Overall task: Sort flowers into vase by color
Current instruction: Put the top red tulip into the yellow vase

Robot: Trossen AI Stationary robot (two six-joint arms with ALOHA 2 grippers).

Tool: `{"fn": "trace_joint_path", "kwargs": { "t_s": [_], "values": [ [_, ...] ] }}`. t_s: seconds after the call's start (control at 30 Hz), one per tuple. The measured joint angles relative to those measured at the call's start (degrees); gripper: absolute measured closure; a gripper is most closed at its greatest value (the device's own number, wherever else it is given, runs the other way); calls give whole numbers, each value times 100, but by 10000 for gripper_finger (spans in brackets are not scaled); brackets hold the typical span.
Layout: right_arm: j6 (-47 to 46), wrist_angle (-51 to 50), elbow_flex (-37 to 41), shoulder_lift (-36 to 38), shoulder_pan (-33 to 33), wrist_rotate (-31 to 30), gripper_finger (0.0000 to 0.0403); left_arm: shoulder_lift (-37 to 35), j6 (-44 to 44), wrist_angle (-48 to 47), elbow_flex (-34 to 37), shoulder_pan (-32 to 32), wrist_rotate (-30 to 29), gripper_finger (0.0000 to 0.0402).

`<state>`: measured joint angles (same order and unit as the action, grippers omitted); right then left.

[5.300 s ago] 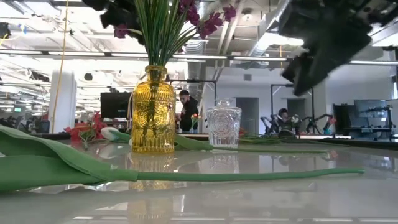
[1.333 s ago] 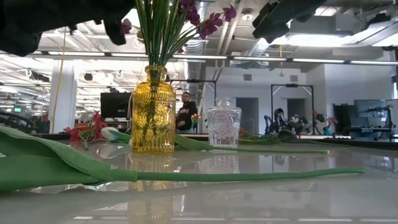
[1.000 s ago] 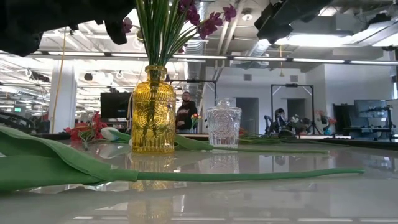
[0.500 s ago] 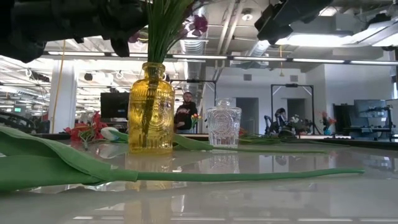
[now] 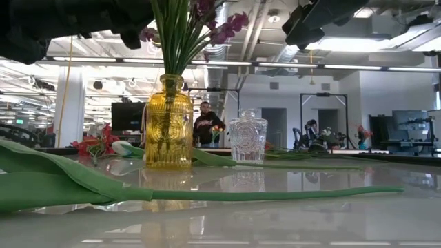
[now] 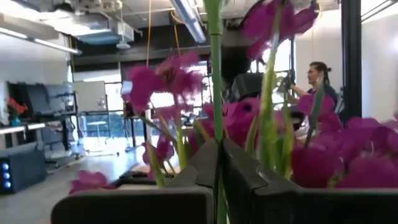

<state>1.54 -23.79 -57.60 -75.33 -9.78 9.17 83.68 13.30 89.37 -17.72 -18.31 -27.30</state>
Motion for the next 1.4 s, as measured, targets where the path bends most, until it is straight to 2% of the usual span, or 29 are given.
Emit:
{"fn": "trace_joint_path", "kwargs": {
  "t_s": [0.37,0.83,1.17,1.4],
  "values": [
    [-2,-22,0,0,9,0,200,-59,210,15,0,1,-3,401],
    [4,-16,-2,0,9,0,200,-18,-170,-44,110,-6,-19,401],
    [0,34,-2,2,9,0,200,749,-594,-153,142,16,-254,401],
    [-20,49,-2,2,11,0,200,627,-432,28,108,9,-322,401]
  ]
}}
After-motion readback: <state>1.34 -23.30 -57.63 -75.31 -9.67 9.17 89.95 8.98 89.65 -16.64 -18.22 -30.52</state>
